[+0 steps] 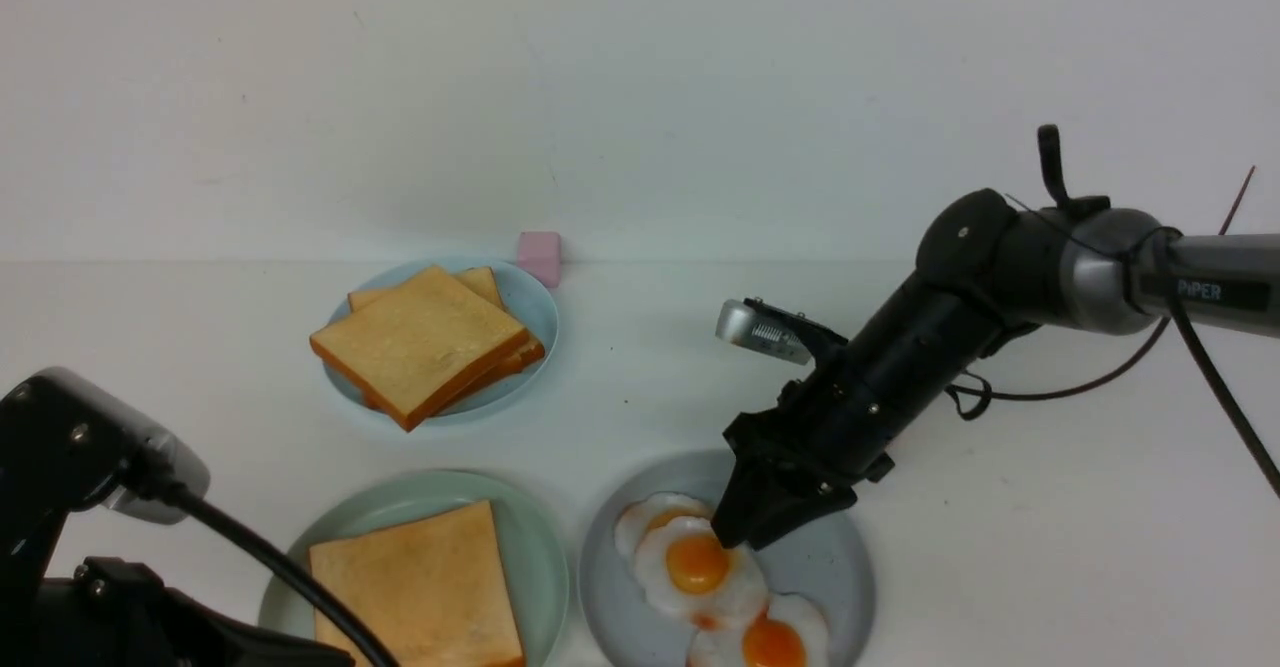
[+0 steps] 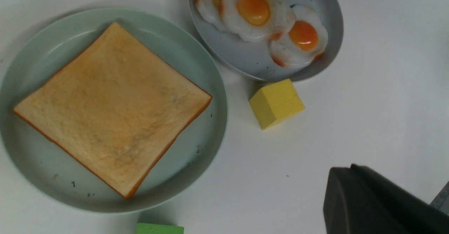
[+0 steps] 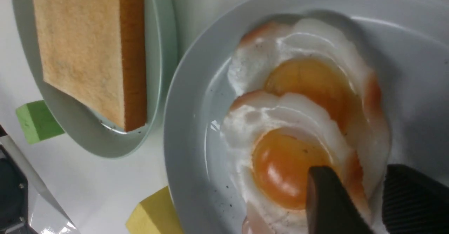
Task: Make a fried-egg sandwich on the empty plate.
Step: Use the right arm to grab a fried egg
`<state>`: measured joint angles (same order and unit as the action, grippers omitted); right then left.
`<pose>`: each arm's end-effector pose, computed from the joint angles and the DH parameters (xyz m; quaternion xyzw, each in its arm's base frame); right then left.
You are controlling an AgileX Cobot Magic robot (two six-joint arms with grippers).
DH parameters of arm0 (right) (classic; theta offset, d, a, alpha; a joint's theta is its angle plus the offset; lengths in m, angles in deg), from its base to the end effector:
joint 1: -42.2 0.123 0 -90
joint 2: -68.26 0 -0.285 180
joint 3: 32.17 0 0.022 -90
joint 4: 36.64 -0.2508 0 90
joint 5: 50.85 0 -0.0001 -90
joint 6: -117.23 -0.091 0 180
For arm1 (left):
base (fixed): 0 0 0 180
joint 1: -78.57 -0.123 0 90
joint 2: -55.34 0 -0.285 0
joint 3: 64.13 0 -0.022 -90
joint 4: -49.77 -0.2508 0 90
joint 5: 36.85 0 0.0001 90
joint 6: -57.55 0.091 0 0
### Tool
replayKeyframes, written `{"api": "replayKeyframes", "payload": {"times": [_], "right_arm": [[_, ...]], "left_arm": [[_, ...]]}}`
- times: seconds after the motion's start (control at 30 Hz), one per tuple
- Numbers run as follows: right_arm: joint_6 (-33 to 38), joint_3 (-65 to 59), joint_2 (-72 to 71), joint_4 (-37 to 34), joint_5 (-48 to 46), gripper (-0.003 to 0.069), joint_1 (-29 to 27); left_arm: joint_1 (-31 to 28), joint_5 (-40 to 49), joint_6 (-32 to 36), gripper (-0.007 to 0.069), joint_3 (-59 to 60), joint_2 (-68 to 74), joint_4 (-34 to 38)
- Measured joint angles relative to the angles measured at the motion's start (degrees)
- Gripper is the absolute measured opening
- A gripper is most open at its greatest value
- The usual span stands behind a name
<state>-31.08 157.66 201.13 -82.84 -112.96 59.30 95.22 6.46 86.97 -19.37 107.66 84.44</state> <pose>0.3857 0.1794 0.1437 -0.1984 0.9190 0.3407 0.0019 0.1208 -0.0732 0.2803 0.2274 0.8792 -0.2281 0.3510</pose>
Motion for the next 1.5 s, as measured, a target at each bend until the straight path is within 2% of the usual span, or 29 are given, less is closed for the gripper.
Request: {"api": "replayKeyframes", "payload": {"times": [0.17,0.53,0.73,0.87,1.07,1.5], "right_arm": [[0.07,0.00,0.13,-0.38,0.49,0.0188,0.00],[0.07,0.00,1.25,-0.75,0.37,0.0227,0.00],[0.07,0.00,1.25,-0.75,0.37,0.0223,0.00],[0.07,0.00,1.25,-0.70,0.37,0.0165,0.00],[0.02,0.00,1.25,-0.57,0.37,0.0017,0.00],[0.02,0.06,0.41,1.00,-0.57,0.0015,0.00]], "left_arm": [[0.00,0.04,-0.04,0.0000,0.00,0.00,0.00],[0.00,0.04,-0.04,0.0008,0.00,0.00,0.00],[0.00,0.04,-0.04,0.0008,0.00,0.00,0.00],[0.00,0.04,-0.04,0.0009,0.00,0.00,0.00],[0.00,0.04,-0.04,0.0010,0.00,0.00,0.00],[0.00,-0.19,-0.04,0.0017,0.00,0.00,0.00]]}}
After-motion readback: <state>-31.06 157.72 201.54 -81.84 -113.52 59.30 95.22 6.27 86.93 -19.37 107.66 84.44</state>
